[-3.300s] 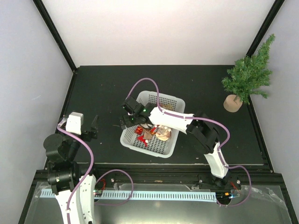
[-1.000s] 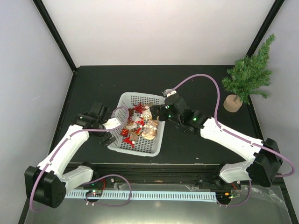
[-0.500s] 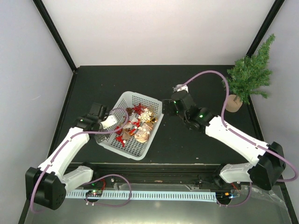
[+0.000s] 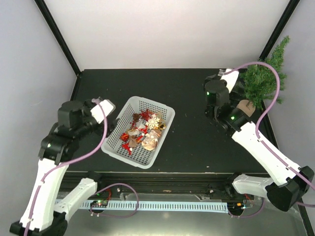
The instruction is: Decorate the small christmas tree
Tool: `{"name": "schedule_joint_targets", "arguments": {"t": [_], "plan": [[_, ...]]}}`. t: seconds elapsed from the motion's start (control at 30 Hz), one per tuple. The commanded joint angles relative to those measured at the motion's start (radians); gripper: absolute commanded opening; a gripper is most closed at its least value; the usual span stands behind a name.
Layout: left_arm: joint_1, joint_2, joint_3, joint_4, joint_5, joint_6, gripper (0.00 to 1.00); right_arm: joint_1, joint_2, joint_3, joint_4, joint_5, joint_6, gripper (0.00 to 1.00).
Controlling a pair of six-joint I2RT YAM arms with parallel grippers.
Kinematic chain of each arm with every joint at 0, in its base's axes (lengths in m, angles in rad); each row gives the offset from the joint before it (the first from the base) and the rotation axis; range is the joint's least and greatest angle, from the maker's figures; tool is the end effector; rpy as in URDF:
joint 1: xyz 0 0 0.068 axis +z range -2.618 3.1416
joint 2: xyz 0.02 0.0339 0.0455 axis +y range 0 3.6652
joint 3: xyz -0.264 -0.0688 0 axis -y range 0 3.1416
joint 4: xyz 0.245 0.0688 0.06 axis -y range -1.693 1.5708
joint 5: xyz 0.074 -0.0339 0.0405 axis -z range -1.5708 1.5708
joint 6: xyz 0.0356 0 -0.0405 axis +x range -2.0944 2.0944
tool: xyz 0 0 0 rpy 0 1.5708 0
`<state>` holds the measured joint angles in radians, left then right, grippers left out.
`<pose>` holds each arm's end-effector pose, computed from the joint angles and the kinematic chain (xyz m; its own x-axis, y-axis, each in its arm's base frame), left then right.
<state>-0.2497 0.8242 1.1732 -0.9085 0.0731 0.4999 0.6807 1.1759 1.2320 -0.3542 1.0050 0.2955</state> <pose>0.1381 -0.0379 0.3893 -0.3045 0.5710 -0.7624 0.5155 0.7718 0.3722 0.2122 0.1331 0.4035 -0.1340 0.0924 -0.9867 0.3436 0.9382 0.0412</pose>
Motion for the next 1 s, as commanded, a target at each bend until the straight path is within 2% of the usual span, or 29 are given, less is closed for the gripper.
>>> {"name": "schedule_joint_targets", "arguments": {"t": [0.0, 0.13, 0.37, 0.73, 0.97], "plan": [[0.001, -0.074, 0.024, -0.095, 0.397, -0.099, 0.99, -0.147, -0.001, -0.046, 0.104, 0.176, -0.04, 1.0], [0.001, -0.134, -0.046, -0.107, 0.558, -0.083, 0.99, -0.277, -0.006, -0.059, 0.182, 0.166, -0.052, 1.0], [0.007, -0.2, -0.173, -0.073, 0.672, -0.081, 0.99, -0.376, 0.03, -0.062, 0.345, 0.157, -0.132, 1.0], [0.01, -0.211, -0.217, -0.034, 0.677, -0.093, 0.99, -0.458, 0.158, 0.04, 0.531, 0.158, -0.296, 1.0], [0.013, -0.215, -0.217, -0.033, 0.676, -0.093, 0.99, -0.514, 0.249, 0.138, 0.538, 0.152, -0.316, 1.0]]}}
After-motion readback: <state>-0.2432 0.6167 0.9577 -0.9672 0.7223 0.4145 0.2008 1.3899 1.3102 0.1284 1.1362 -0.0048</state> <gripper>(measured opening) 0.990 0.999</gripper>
